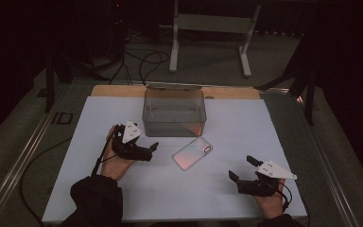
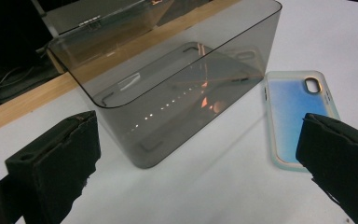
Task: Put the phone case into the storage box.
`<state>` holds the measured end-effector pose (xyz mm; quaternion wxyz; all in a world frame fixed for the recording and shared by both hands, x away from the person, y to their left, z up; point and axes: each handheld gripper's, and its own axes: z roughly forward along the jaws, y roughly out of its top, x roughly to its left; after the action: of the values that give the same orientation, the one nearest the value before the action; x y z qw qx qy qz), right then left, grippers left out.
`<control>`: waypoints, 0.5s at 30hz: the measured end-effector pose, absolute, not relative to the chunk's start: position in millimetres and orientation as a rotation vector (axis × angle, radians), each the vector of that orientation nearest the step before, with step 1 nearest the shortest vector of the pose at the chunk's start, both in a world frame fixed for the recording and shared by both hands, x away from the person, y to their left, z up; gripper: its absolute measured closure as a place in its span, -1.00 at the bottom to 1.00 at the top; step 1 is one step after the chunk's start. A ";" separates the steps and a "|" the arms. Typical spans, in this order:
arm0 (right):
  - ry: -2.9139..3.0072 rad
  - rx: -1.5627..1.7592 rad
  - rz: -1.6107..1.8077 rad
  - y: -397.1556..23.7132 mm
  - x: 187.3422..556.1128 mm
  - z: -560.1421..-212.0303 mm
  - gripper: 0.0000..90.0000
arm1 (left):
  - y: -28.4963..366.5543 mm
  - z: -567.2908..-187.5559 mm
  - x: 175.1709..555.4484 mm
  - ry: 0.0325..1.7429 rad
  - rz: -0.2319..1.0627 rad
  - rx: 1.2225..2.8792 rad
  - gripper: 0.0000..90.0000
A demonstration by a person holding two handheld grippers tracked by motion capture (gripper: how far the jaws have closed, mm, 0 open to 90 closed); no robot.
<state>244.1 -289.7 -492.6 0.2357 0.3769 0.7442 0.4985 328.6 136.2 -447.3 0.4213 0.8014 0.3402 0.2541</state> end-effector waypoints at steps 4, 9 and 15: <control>2.042 1.034 1.368 -289.5 244.2 -492.7 -0.81 | 132.0 -448.3 331.2 0.854 0.626 2.010 -0.98; 2.043 1.034 1.367 -289.4 244.2 -492.7 -0.81 | 128.3 -448.6 333.0 0.845 0.620 2.018 -0.98; 2.043 1.035 1.367 -289.4 244.3 -492.8 -0.81 | 123.8 -450.2 335.2 0.839 0.610 2.028 -0.98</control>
<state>244.3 -289.4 -492.8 0.2349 0.3773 0.7445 0.4982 335.2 123.8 -450.2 0.4184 0.8086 0.3347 0.2431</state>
